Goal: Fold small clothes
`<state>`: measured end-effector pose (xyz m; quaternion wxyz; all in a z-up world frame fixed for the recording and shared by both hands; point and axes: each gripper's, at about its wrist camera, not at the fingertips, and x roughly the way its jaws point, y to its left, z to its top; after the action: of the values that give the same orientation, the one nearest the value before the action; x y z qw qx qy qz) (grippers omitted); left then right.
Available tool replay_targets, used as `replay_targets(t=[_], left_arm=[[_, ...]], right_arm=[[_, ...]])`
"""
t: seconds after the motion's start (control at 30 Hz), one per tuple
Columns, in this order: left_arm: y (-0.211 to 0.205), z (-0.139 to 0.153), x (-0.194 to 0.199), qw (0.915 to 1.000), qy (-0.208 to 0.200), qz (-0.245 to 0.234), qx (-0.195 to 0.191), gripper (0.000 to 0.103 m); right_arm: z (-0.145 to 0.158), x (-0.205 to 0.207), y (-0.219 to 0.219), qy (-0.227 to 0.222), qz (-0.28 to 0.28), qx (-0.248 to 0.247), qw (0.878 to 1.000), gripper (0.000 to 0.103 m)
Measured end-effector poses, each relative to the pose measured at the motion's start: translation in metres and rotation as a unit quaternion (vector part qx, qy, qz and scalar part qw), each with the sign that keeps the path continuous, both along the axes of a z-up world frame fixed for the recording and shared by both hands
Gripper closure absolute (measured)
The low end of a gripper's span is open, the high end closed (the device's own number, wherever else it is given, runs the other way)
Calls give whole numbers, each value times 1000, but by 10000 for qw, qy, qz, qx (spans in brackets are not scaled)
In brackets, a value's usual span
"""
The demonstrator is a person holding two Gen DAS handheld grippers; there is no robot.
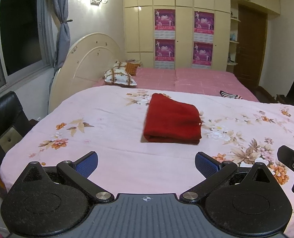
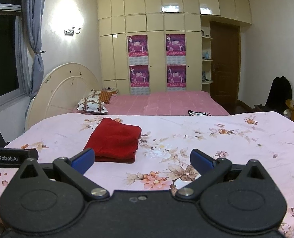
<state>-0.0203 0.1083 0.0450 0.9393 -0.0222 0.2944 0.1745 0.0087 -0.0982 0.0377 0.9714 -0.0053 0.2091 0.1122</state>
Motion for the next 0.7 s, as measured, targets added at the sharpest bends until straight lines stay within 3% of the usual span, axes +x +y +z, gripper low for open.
replay_targets(t=[0.7], left_arm=[[2,-3,7,10000,31,20,-9,0]], right_arm=[[-1,5,-2,47,51,-13,10000,1]])
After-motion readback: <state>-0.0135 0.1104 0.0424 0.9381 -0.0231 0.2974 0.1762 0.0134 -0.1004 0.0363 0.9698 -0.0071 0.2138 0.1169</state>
